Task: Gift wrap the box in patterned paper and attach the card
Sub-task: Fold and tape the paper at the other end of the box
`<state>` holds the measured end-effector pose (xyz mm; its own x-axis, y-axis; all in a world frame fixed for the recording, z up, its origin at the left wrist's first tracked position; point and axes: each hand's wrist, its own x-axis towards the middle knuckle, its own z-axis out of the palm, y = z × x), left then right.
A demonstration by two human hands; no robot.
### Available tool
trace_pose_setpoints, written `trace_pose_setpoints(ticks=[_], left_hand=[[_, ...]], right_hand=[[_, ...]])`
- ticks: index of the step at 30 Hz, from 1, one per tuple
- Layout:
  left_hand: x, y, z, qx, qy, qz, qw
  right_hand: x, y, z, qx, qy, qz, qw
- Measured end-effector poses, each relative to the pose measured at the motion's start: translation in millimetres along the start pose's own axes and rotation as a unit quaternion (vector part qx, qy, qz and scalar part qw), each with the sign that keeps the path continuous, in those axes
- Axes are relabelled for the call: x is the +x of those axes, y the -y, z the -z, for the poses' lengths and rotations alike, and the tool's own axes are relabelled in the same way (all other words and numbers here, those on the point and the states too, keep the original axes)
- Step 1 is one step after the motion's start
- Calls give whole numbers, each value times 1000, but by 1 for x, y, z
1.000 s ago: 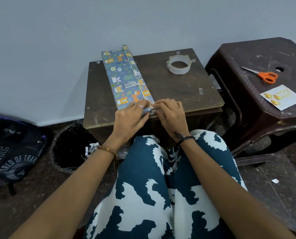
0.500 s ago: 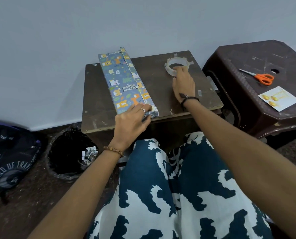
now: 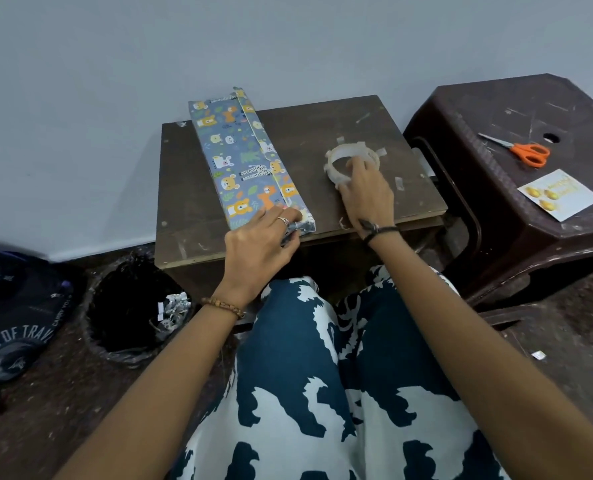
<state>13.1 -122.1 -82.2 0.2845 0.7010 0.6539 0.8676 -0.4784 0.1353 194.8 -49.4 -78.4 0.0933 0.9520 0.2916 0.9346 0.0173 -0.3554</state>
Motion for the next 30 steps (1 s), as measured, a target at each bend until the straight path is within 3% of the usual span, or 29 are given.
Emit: trace_pose_setpoints(ticks=[8,17,30], left_hand=[[0,-1,3,-8,11,3,1000],[0,-1,4,-17,18,11,1000],[0,-4,8,-6,27,26,999]], right_hand=[[-31,-12,5,-53,-38,64,996],[-24,-18,-7,-14,-184,115,976],[-27,-15,-5,40,-178,94,979]])
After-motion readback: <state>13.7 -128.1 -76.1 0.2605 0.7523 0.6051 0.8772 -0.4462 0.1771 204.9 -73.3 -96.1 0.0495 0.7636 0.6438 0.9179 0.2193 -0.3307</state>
